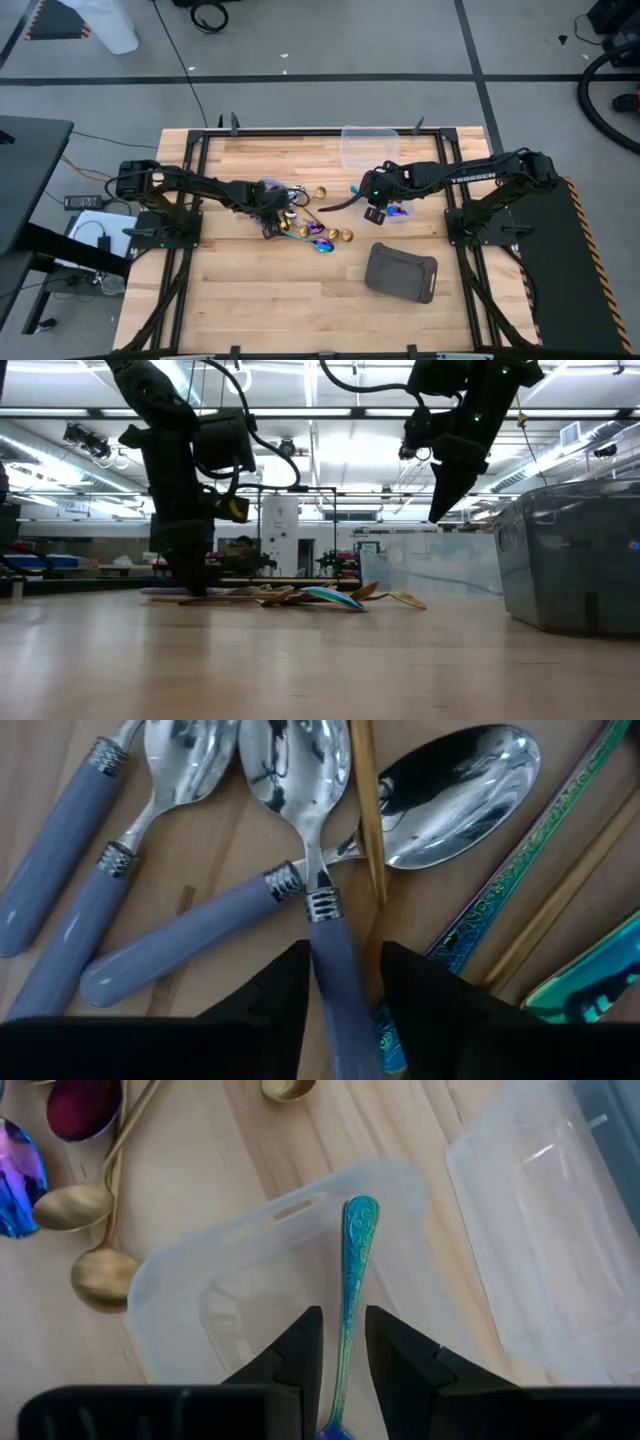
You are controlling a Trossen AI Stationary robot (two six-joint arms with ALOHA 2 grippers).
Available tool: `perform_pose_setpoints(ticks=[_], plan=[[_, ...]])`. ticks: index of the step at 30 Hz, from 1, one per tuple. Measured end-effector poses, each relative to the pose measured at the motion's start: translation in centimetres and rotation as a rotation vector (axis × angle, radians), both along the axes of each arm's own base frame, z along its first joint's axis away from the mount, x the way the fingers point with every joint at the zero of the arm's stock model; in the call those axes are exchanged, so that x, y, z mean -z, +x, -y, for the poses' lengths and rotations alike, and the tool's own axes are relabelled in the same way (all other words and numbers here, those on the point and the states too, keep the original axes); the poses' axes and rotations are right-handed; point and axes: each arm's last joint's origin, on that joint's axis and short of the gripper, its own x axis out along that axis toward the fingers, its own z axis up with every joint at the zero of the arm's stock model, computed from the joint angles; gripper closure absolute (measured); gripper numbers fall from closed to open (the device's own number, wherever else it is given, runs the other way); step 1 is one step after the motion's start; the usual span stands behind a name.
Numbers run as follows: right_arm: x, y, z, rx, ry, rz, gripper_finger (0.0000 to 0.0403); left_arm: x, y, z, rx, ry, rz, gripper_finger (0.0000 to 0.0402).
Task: Sort silverware by color (type)
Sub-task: Put the violet spoon into the top transparent bin
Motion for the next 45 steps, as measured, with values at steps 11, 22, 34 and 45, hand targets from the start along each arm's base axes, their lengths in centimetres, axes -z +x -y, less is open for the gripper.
perform_pose_setpoints(ticks=[11, 22, 34, 45], plan=[[-0.2, 0.6, -1.9, -0.082, -0.002, 0.05, 0.0314, 0.1, -0.1, -0.3, -0.009, -0.009, -0.004, 0.0345], [-0.4, 0.9, -3.0, -0.144, -0.017, 0.077, 0.0314, -4.3, -1.9, 0.1, -0.013, 0.006, 0.112, 0.0341], [-0.5, 1.0, -2.9, -0.096, -0.051, 0.104, 0.0314, -7.4, 1.0, -1.1, 0.086, 0.174, 0.503, 0.0341], [-2.3, 2.7, -5.4, -0.512, -0.541, 0.139, 0.0314, -8.4, 1.6, -2.5, 0.043, -0.03, 0.703, 0.0341]])
